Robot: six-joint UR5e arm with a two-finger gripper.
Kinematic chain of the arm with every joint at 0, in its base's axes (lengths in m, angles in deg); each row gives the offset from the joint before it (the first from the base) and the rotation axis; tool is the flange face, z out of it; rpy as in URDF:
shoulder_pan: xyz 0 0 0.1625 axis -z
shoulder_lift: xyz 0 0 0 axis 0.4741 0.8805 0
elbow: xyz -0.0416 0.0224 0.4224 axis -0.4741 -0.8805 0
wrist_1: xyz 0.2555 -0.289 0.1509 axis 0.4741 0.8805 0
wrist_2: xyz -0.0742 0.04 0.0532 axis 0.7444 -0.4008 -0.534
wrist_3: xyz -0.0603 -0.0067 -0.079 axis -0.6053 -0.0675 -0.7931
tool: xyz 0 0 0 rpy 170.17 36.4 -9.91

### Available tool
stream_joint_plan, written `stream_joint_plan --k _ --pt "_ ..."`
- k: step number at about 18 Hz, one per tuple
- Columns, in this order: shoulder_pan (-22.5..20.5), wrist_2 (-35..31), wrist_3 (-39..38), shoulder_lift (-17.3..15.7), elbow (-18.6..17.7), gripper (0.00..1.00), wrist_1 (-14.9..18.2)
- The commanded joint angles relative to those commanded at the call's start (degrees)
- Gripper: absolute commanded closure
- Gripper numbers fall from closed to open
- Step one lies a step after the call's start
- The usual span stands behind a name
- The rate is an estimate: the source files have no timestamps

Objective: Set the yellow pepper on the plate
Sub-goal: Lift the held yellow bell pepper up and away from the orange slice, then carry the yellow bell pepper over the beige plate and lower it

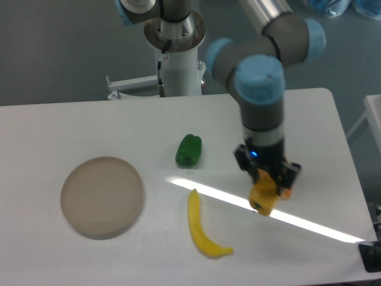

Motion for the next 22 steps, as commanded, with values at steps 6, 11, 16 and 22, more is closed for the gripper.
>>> stream_joint_plan --k 6,11,16,22 --pt "6.8 3.7 -16.7 -3.4 -6.3 0.53 -0.8" --pt "13.3 4.3 -26.4 -1.1 -7.1 0.53 -3.7" --pt "17.5 4.1 -31.2 1.5 -8.7 0.53 -8.1" --pt "21.1 3.8 -25.4 3.1 -12.2 0.52 -13.9"
